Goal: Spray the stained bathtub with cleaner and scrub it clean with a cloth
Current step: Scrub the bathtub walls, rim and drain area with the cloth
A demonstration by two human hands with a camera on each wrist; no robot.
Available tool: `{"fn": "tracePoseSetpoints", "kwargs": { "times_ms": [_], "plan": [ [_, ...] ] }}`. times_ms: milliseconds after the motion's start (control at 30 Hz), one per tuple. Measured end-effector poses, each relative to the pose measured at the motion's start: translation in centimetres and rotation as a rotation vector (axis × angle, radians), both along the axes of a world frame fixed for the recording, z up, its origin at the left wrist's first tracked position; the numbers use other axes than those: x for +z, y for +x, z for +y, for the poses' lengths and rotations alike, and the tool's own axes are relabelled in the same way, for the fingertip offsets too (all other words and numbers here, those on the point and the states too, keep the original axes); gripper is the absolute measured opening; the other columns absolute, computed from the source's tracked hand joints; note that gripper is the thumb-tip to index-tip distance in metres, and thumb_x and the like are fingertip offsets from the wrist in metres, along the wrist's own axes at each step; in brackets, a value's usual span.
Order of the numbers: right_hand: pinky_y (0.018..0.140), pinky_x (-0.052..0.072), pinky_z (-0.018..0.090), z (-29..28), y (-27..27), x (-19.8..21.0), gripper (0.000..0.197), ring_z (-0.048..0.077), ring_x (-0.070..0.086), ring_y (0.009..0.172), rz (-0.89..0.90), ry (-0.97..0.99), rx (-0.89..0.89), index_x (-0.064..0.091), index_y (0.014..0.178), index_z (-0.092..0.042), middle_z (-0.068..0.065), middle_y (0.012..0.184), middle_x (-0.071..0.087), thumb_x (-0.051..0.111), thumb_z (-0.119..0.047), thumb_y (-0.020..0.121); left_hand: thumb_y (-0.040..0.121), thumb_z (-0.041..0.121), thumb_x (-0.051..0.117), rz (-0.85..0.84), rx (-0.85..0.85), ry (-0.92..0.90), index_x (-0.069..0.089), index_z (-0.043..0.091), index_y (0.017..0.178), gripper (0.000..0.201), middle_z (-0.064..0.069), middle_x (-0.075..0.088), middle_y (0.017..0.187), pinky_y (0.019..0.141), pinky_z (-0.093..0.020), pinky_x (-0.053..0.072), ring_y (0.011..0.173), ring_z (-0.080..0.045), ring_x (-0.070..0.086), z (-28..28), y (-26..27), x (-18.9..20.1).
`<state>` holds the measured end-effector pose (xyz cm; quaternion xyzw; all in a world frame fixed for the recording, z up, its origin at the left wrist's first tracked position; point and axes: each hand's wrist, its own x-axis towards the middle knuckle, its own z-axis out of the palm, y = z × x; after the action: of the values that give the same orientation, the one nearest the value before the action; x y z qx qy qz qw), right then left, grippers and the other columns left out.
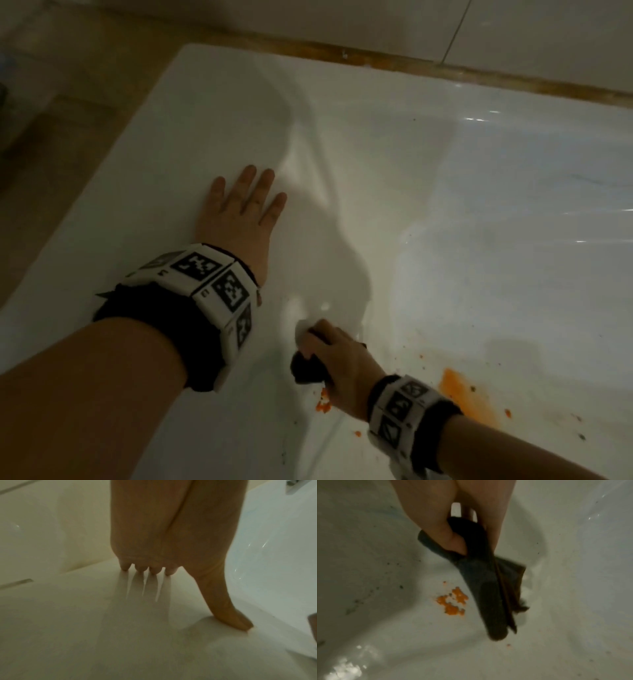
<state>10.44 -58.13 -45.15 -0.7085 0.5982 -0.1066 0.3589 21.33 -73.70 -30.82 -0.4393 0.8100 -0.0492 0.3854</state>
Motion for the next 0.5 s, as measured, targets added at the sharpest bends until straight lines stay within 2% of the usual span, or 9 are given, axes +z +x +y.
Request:
{"fn": "tracePoseSetpoints", "kwargs": {
  "times_ms": [33,100,167,200,267,300,367,433,500],
  "plan": [
    [0.088,0.047,0.039,0.2,-0.4,0.4,0.037,0.025,0.051,0.100,-0.053,0.011,-0.006,0.056,0.111,-0.011,0.004,0.115,0.047,0.063,-0.003,0.076,0.081,0.054,0.061,-0.012,-0.018,0.027,-0.027,0.021,0.144,0.114,-0.009,-0.038,0.148,0.115,-0.047,-0.011,0.140,-0.029,-0.029,0.2,0.4,0.2],
    [0.081,0.042,0.028,-1.0,-1.3,2.3,0.020,0.020,0.050,0.088,-0.127,-0.027,-0.286,0.056,0.102,-0.012,-0.003,0.102,0.044,0.059,-0.008,0.082,0.078,0.058,0.062,-0.037,-0.060,0.088,-0.023,0.024,0.146,0.113,-0.006,-0.037,0.149,0.115,-0.046,-0.011,0.141,-0.027,-0.028,0.9,1.6,0.6],
    [0.076,0.035,0.022,-2.7,-1.8,4.9,0.018,0.019,0.047,0.085,-0.160,-0.070,-0.588,0.051,0.101,-0.015,-0.005,0.100,0.039,0.055,-0.009,0.085,0.077,0.056,0.064,-0.071,-0.081,0.124,-0.023,0.024,0.146,0.116,-0.005,-0.036,0.150,0.115,-0.044,-0.010,0.141,-0.024,-0.027,2.0,3.1,0.9],
    [0.074,0.034,0.021,-3.2,-1.5,6.3,0.019,0.017,0.046,0.086,-0.222,-0.090,-0.629,0.048,0.101,-0.018,-0.005,0.101,0.039,0.054,-0.009,0.084,0.076,0.055,0.065,-0.087,-0.077,0.131,-0.025,0.021,0.145,0.119,-0.005,-0.037,0.149,0.115,-0.044,-0.011,0.141,-0.024,-0.027,2.7,3.7,1.1],
    [0.073,0.034,0.013,-3.6,0.8,8.6,0.025,0.014,0.045,0.089,-0.317,-0.116,-0.503,0.048,0.103,-0.021,-0.003,0.104,0.042,0.055,-0.009,0.082,0.076,0.054,0.067,-0.088,-0.041,0.114,-0.029,0.013,0.143,0.124,-0.008,-0.037,0.149,0.116,-0.041,-0.011,0.141,-0.023,-0.027,3.7,4.6,1.2],
    [0.077,0.036,0.010,-3.6,2.5,9.0,0.029,0.015,0.046,0.091,-0.346,-0.137,-0.396,0.050,0.108,-0.019,-0.002,0.107,0.043,0.055,-0.007,0.082,0.076,0.053,0.067,-0.074,-0.012,0.099,-0.031,0.009,0.142,0.126,-0.009,-0.038,0.148,0.116,-0.040,-0.012,0.142,-0.023,-0.026,4.0,4.8,1.2],
    [0.086,0.043,0.019,-3.4,5.2,8.5,0.035,0.019,0.050,0.096,-0.347,-0.156,-0.257,0.051,0.117,-0.016,0.002,0.115,0.043,0.053,-0.005,0.083,0.078,0.048,0.067,-0.045,0.038,0.079,-0.032,0.005,0.140,0.125,-0.011,-0.037,0.148,0.116,-0.039,-0.012,0.141,-0.023,-0.027,4.3,4.6,1.3],
    [0.086,0.047,0.029,-3.9,5.8,7.8,0.035,0.024,0.053,0.096,-0.350,-0.164,-0.315,0.051,0.117,-0.014,0.003,0.116,0.044,0.050,-0.001,0.084,0.083,0.041,0.062,-0.029,0.059,0.075,-0.029,0.005,0.142,0.114,-0.012,-0.036,0.149,0.116,-0.041,-0.011,0.141,-0.025,-0.026,4.4,4.0,1.4],
    [0.083,0.047,0.028,-4.2,5.5,7.3,0.035,0.024,0.054,0.093,-0.368,-0.189,-0.392,0.053,0.114,-0.013,0.004,0.114,0.047,0.048,0.002,0.083,0.089,0.036,0.055,-0.019,0.069,0.077,-0.026,0.004,0.144,0.103,-0.013,-0.034,0.150,0.118,-0.044,-0.008,0.142,-0.026,-0.026,4.4,3.5,1.4]
  ]
}}
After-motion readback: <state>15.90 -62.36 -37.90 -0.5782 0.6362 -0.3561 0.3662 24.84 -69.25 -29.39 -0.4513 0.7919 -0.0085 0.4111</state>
